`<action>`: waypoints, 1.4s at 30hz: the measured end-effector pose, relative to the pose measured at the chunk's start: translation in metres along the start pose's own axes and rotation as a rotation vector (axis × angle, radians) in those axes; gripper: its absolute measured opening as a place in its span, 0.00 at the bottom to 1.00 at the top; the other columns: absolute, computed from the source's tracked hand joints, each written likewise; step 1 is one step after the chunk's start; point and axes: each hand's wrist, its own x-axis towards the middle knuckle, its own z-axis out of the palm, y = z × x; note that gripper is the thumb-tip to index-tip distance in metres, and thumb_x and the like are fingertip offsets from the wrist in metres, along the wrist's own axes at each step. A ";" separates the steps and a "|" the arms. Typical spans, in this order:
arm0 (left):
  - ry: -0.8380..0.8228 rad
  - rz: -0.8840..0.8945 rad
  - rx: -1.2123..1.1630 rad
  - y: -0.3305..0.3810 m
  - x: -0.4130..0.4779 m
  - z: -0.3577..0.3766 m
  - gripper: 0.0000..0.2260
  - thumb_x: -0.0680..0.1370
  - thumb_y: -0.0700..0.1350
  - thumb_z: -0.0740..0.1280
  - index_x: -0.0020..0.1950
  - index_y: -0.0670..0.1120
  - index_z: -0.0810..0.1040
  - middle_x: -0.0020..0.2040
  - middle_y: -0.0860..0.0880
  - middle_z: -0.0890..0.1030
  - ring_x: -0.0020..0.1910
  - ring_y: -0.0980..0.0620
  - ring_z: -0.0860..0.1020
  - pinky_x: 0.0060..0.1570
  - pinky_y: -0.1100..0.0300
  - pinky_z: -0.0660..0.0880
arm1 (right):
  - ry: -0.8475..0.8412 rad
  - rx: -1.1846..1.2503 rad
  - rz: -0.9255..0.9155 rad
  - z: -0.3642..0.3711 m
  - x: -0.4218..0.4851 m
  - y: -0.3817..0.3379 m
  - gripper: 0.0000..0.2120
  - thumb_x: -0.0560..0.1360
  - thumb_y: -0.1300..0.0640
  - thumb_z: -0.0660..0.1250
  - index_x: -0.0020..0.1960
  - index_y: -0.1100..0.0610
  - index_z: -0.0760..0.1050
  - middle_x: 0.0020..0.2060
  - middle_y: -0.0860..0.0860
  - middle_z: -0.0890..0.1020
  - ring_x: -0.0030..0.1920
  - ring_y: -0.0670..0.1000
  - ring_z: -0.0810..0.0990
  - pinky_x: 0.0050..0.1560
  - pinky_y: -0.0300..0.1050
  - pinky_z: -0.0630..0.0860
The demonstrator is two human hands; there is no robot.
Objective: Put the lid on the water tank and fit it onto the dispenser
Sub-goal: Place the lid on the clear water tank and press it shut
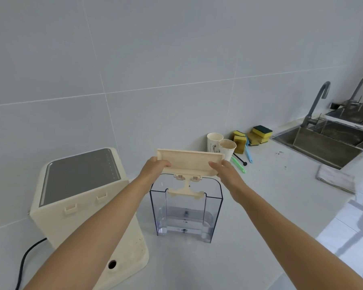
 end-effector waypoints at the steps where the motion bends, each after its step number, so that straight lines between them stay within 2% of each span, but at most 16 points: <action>1: 0.012 0.006 -0.010 -0.001 -0.002 0.000 0.20 0.75 0.44 0.63 0.66 0.42 0.67 0.56 0.48 0.69 0.54 0.49 0.67 0.53 0.57 0.64 | 0.019 -0.008 -0.013 0.001 -0.003 0.000 0.24 0.75 0.52 0.60 0.69 0.57 0.63 0.65 0.53 0.72 0.60 0.51 0.70 0.59 0.44 0.66; 4: 0.059 0.042 -0.028 -0.005 -0.009 0.000 0.19 0.75 0.46 0.62 0.66 0.43 0.69 0.60 0.47 0.73 0.55 0.49 0.68 0.53 0.57 0.63 | 0.063 -0.041 -0.046 0.005 -0.011 0.002 0.24 0.75 0.52 0.59 0.70 0.57 0.62 0.66 0.53 0.72 0.58 0.49 0.69 0.57 0.43 0.65; 7: 0.105 0.064 -0.052 -0.014 -0.017 0.000 0.20 0.76 0.47 0.61 0.67 0.43 0.69 0.64 0.46 0.72 0.55 0.50 0.68 0.52 0.58 0.62 | 0.086 -0.061 -0.061 0.008 -0.023 0.005 0.24 0.76 0.52 0.59 0.70 0.57 0.62 0.68 0.53 0.71 0.62 0.51 0.70 0.58 0.44 0.65; 14: 0.155 0.094 -0.161 -0.039 -0.036 0.000 0.14 0.78 0.50 0.57 0.61 0.46 0.71 0.54 0.51 0.70 0.55 0.51 0.67 0.53 0.58 0.60 | 0.111 -0.079 -0.052 0.012 -0.054 0.024 0.25 0.76 0.52 0.59 0.71 0.56 0.60 0.72 0.53 0.65 0.70 0.54 0.64 0.66 0.49 0.63; 16: 0.168 0.086 -0.186 -0.045 -0.040 0.001 0.14 0.78 0.49 0.56 0.60 0.46 0.72 0.54 0.50 0.71 0.54 0.51 0.67 0.54 0.58 0.62 | 0.118 -0.064 -0.053 0.013 -0.060 0.031 0.25 0.76 0.53 0.60 0.71 0.56 0.59 0.72 0.53 0.65 0.71 0.54 0.63 0.67 0.49 0.62; 19: 0.178 0.069 -0.201 -0.054 -0.046 0.001 0.16 0.79 0.49 0.56 0.64 0.46 0.71 0.62 0.49 0.72 0.58 0.51 0.68 0.61 0.55 0.64 | 0.114 -0.051 -0.068 0.015 -0.068 0.042 0.25 0.76 0.54 0.60 0.71 0.53 0.60 0.72 0.51 0.66 0.70 0.53 0.65 0.64 0.46 0.63; 23: 0.150 0.035 -0.182 -0.062 -0.054 0.002 0.20 0.79 0.50 0.55 0.71 0.48 0.65 0.72 0.51 0.66 0.71 0.50 0.64 0.72 0.52 0.60 | 0.085 -0.109 -0.093 0.015 -0.076 0.049 0.24 0.76 0.56 0.58 0.72 0.51 0.59 0.70 0.51 0.69 0.64 0.51 0.68 0.57 0.41 0.62; 26: 0.135 -0.005 -0.158 -0.066 -0.059 0.002 0.22 0.79 0.51 0.54 0.73 0.50 0.62 0.75 0.50 0.63 0.73 0.49 0.62 0.73 0.49 0.59 | 0.056 -0.154 -0.080 0.015 -0.078 0.054 0.25 0.77 0.56 0.58 0.73 0.51 0.57 0.71 0.52 0.67 0.67 0.55 0.68 0.56 0.42 0.62; 32: 0.092 -0.051 -0.179 -0.071 -0.066 0.008 0.21 0.79 0.52 0.53 0.72 0.51 0.64 0.74 0.49 0.64 0.72 0.47 0.63 0.72 0.49 0.59 | -0.041 -0.165 -0.012 0.008 -0.072 0.065 0.27 0.76 0.50 0.58 0.73 0.48 0.55 0.72 0.51 0.65 0.67 0.53 0.66 0.61 0.46 0.63; 36: 0.096 -0.094 -0.220 -0.074 -0.071 0.014 0.20 0.79 0.52 0.54 0.70 0.49 0.65 0.73 0.48 0.65 0.67 0.48 0.66 0.68 0.52 0.61 | -0.051 -0.017 0.084 -0.002 -0.054 0.066 0.34 0.74 0.46 0.60 0.75 0.53 0.51 0.76 0.51 0.57 0.74 0.53 0.58 0.74 0.53 0.57; 38: 0.076 -0.167 -0.234 -0.075 -0.073 0.017 0.22 0.78 0.53 0.55 0.70 0.47 0.63 0.73 0.46 0.64 0.69 0.47 0.65 0.68 0.51 0.61 | -0.057 0.113 0.144 -0.006 -0.041 0.059 0.34 0.74 0.46 0.61 0.75 0.56 0.53 0.75 0.53 0.60 0.73 0.55 0.61 0.74 0.53 0.57; 40: 0.032 -0.244 -0.239 -0.076 -0.073 0.021 0.27 0.77 0.57 0.56 0.73 0.47 0.58 0.75 0.47 0.61 0.73 0.47 0.61 0.71 0.50 0.58 | -0.088 0.243 0.191 -0.008 -0.028 0.050 0.30 0.73 0.47 0.63 0.71 0.58 0.61 0.67 0.54 0.69 0.64 0.53 0.67 0.70 0.49 0.61; 42: 0.003 -0.291 -0.244 -0.075 -0.072 0.025 0.31 0.76 0.60 0.57 0.75 0.50 0.54 0.77 0.48 0.57 0.74 0.47 0.58 0.72 0.49 0.57 | -0.115 0.264 0.223 -0.008 -0.017 0.041 0.27 0.72 0.47 0.64 0.66 0.59 0.66 0.60 0.53 0.70 0.58 0.52 0.68 0.66 0.48 0.62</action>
